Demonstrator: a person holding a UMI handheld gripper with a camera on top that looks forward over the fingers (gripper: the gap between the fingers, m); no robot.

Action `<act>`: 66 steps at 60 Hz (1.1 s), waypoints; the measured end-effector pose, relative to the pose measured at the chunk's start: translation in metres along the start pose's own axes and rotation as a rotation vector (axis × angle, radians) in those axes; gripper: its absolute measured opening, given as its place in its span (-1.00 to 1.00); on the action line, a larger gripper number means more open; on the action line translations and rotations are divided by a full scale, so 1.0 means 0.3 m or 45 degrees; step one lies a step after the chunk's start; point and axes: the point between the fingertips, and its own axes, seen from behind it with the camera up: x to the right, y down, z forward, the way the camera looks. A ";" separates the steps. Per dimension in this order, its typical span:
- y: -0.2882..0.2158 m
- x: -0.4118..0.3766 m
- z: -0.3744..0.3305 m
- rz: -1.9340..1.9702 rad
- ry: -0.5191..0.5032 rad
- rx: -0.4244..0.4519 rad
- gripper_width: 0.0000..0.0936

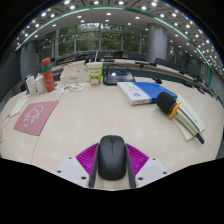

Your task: Arrange mouse

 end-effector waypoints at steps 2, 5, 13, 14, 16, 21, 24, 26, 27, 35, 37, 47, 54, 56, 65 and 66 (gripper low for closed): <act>0.000 -0.003 -0.001 -0.010 0.004 0.000 -0.05; -0.001 -0.005 -0.004 -0.019 0.011 0.001 -0.11; -0.002 0.003 -0.005 -0.024 0.045 -0.017 -0.28; -0.006 0.005 -0.008 -0.026 0.056 -0.015 -0.28; -0.015 0.005 -0.016 -0.027 0.071 -0.014 -0.28; -0.106 -0.003 -0.063 -0.002 0.121 0.032 -0.28; -0.204 -0.024 -0.103 0.011 0.154 0.095 -0.28; -0.274 -0.054 -0.131 0.021 0.154 0.129 -0.28; -0.311 -0.070 -0.145 0.029 0.158 0.149 -0.28; -0.593 -0.297 -0.230 0.037 0.138 0.286 -0.28; -0.647 -0.367 -0.234 0.028 0.117 0.307 -0.28; -0.741 -0.808 -0.160 0.015 -0.027 0.302 -0.28; -0.636 -1.060 -0.032 -0.011 -0.105 0.209 -0.28; -0.590 -1.109 0.011 -0.015 -0.117 0.171 -0.28; -0.394 -1.232 0.171 -0.044 -0.125 0.036 -0.28; -0.380 -1.236 0.183 -0.045 -0.119 0.033 -0.27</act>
